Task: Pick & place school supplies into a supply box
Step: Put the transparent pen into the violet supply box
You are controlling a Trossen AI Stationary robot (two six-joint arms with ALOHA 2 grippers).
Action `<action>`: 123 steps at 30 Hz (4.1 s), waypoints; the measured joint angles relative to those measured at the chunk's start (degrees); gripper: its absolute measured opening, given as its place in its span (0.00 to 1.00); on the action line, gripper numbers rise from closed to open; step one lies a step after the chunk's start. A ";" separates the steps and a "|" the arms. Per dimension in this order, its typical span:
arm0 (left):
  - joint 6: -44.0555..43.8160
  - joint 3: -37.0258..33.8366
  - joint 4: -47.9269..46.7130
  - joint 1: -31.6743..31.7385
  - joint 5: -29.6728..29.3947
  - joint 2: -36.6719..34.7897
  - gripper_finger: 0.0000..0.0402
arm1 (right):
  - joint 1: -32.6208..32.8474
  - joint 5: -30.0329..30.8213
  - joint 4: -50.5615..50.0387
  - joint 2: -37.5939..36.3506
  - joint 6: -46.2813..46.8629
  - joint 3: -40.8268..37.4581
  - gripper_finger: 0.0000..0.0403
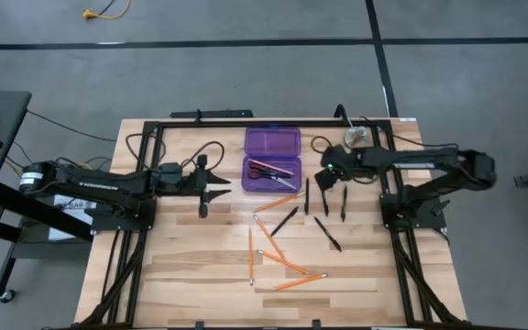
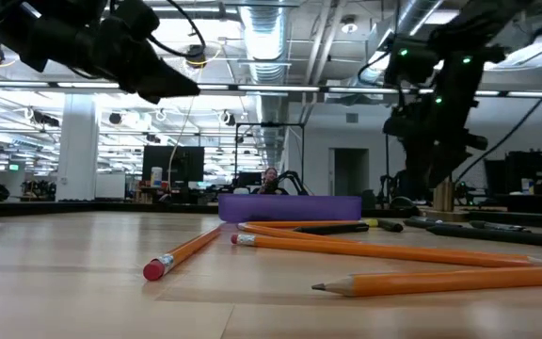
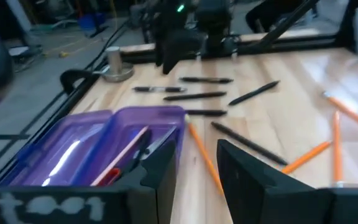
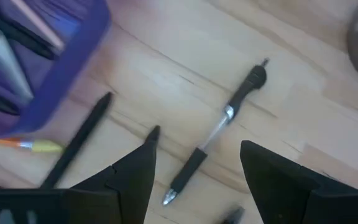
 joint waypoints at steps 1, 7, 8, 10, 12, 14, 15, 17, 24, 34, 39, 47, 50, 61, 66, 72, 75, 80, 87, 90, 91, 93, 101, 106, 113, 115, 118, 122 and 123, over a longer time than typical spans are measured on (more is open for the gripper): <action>-0.19 0.00 -0.38 0.35 1.94 -1.04 0.26 | -0.24 0.00 -0.74 1.65 0.00 0.98 0.57; 0.75 0.00 -4.89 0.61 6.05 -5.80 0.26 | -2.01 -2.27 -1.45 8.66 1.67 3.81 0.57; 0.75 0.00 -5.81 0.63 5.75 -6.36 0.26 | -2.25 -2.67 -1.33 9.59 2.00 3.98 0.57; 0.65 0.00 -6.73 0.66 5.11 -7.36 0.26 | -2.73 -2.84 -1.52 10.94 2.91 4.01 0.57; -0.02 0.00 -6.71 0.66 5.32 -7.98 0.26 | -3.16 -2.84 -1.90 12.00 3.45 4.01 0.57; -0.29 0.00 -6.77 0.66 6.56 -8.25 0.26 | -3.58 -2.82 -1.86 12.64 3.73 4.01 0.57; -0.34 0.00 -6.78 0.66 7.05 -8.25 0.26 | -3.88 -2.82 -1.84 12.92 3.88 4.01 0.57; -0.38 0.00 -6.99 0.62 7.41 -8.25 0.26 | -4.77 -2.86 -1.83 13.70 3.89 4.01 0.57; -1.93 0.00 -7.91 0.61 7.43 -8.22 0.26 | -8.24 -3.59 -1.30 18.40 2.21 4.29 0.57; -3.33 0.00 -8.38 0.57 7.51 -8.20 0.26 | -11.75 -7.60 0.60 20.69 -0.11 4.46 0.54; -4.18 0.00 -8.48 0.57 8.07 -8.20 0.26 | -12.44 -8.28 1.41 19.89 -0.14 4.07 0.43; -4.20 0.00 -9.25 0.57 8.43 -8.20 0.26 | -12.68 -8.12 2.58 20.26 -1.53 4.14 0.23; -4.36 0.00 -9.34 0.57 8.44 -8.20 0.26 | -12.68 -7.88 3.11 20.26 -1.51 4.11 0.14; -5.10 0.00 -9.40 0.57 8.43 -8.20 0.26 | -11.41 -6.81 2.40 19.02 -2.04 4.28 0.03; -5.71 0.00 -9.44 0.57 8.43 -8.20 0.26 | -10.47 -5.14 0.16 15.01 -3.30 6.10 0.03; -6.84 0.00 -9.44 0.57 8.34 -8.20 0.26 | -7.55 -3.82 -2.81 12.50 -9.15 12.83 0.03; -7.83 0.00 -9.44 0.57 8.32 -8.20 0.26 | -5.46 -4.05 -2.84 13.16 -13.16 17.65 0.03; -9.35 0.00 -9.36 0.57 7.21 -8.20 0.26 | -1.32 -6.35 -2.58 18.69 -20.32 27.33 0.03; -9.43 0.00 -9.21 0.59 6.78 -8.20 0.26 | 3.56 -8.50 -3.05 30.47 -29.58 39.71 0.03; -9.45 0.00 -9.16 0.59 6.30 -8.20 0.26 | 4.36 -8.88 -4.33 35.35 -32.04 43.51 0.04; -9.44 0.00 -9.16 0.59 6.10 -8.20 0.26 | 4.39 -8.93 -5.06 36.70 -32.74 44.45 0.05; -9.44 0.00 -9.16 0.59 6.09 -8.20 0.26 | 4.21 -8.85 -6.33 39.15 -33.48 46.01 0.05; -9.09 0.00 -9.18 0.59 6.16 -8.20 0.26 | 3.29 -8.70 -7.14 43.24 -35.13 47.49 0.13; -8.97 0.00 -9.20 0.59 6.18 -8.20 0.26 | 3.34 -8.70 -7.21 43.25 -35.60 47.50 0.18; -8.82 0.00 -9.20 0.57 6.24 -8.20 0.26 | 3.31 -7.65 -9.33 41.33 -33.18 47.46 0.27; -8.82 0.00 -9.27 0.59 6.25 -8.20 0.26 | 3.32 -5.50 -9.85 39.67 -30.91 47.52 0.29; -8.82 0.00 -9.38 0.59 6.25 -8.20 0.26 | 3.37 -3.14 -14.13 35.88 -25.90 47.50 0.31; -8.84 0.00 -9.40 0.57 6.14 -8.20 0.26 | 3.37 -2.51 -20.50 29.49 -17.48 47.50 0.32; -8.84 0.00 -9.40 0.57 6.14 -8.20 0.26 | 3.39 -2.47 -22.51 27.84 -15.50 47.50 0.32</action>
